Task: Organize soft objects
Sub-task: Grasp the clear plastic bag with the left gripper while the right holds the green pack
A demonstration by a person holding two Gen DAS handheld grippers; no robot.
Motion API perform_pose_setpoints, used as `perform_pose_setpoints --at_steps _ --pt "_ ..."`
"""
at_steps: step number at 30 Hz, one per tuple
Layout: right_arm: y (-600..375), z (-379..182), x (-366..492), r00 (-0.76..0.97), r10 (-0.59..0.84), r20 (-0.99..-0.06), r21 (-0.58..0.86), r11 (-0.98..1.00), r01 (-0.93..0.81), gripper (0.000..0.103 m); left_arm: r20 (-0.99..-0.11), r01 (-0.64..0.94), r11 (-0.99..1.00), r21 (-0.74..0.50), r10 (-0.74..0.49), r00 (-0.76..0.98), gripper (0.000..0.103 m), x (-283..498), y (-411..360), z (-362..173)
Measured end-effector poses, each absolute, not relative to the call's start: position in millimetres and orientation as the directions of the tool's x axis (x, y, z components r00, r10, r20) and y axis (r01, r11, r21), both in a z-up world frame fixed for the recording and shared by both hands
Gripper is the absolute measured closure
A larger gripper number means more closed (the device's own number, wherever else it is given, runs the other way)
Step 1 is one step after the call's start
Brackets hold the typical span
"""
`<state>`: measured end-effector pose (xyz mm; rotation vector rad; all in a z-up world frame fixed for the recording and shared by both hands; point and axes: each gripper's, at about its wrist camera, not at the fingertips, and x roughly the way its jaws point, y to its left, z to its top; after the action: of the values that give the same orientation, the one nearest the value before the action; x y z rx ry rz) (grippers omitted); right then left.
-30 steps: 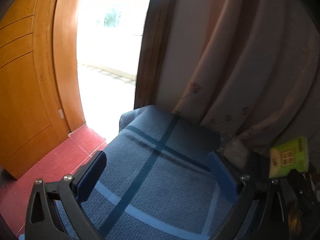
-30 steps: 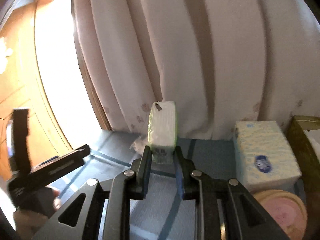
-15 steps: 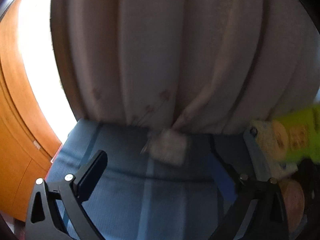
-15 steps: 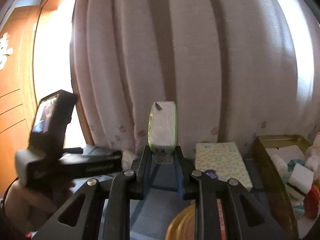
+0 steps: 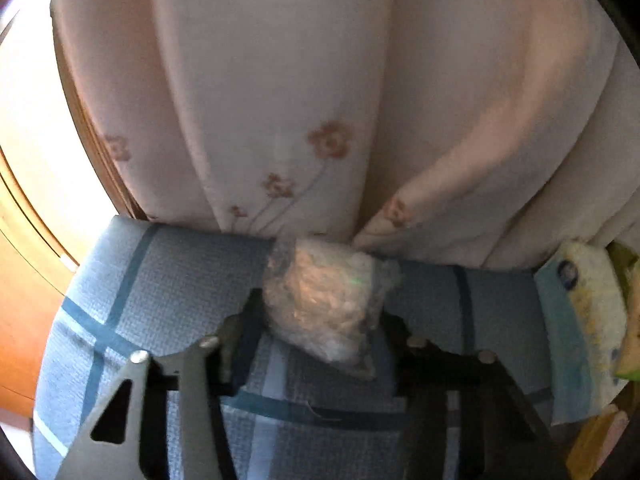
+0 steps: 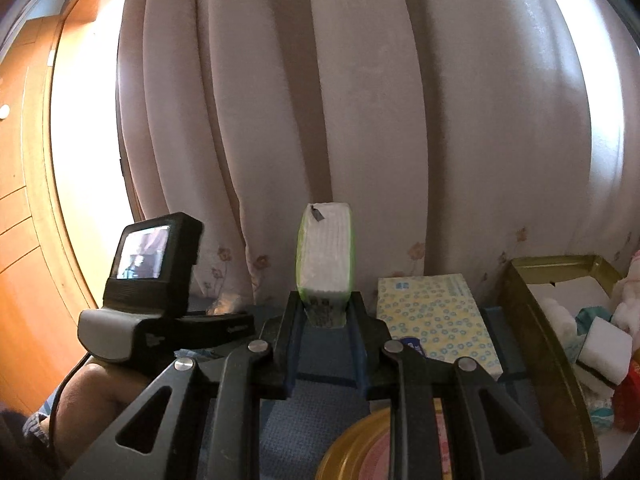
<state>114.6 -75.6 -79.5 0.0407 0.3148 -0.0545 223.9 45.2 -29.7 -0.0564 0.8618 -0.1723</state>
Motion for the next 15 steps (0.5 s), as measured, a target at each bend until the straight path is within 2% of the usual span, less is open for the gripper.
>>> perform_pose_setpoints --at_steps 3,5,10,15 --pt "-96 -41 85 0.955 -0.047 -0.293 0.023 0.998 0.056 0.079 -0.707 0.096 0.978 -0.186 -0.201 0.679 0.064 212 61 -22" --pt "-95 -44 84 0.957 -0.047 -0.285 0.018 0.998 0.054 0.079 -0.648 0.057 0.979 -0.197 -0.174 0.741 0.064 194 72 -10" --pt "-96 -37 78 0.959 -0.061 -0.278 -0.014 0.998 0.059 0.079 -0.522 -0.02 0.99 -0.14 -0.056 0.851 0.064 135 75 10" --pt "-93 -34 74 0.959 -0.076 -0.272 -0.035 0.997 0.069 0.079 -0.458 -0.056 0.992 -0.117 -0.003 0.889 0.064 96 72 22"
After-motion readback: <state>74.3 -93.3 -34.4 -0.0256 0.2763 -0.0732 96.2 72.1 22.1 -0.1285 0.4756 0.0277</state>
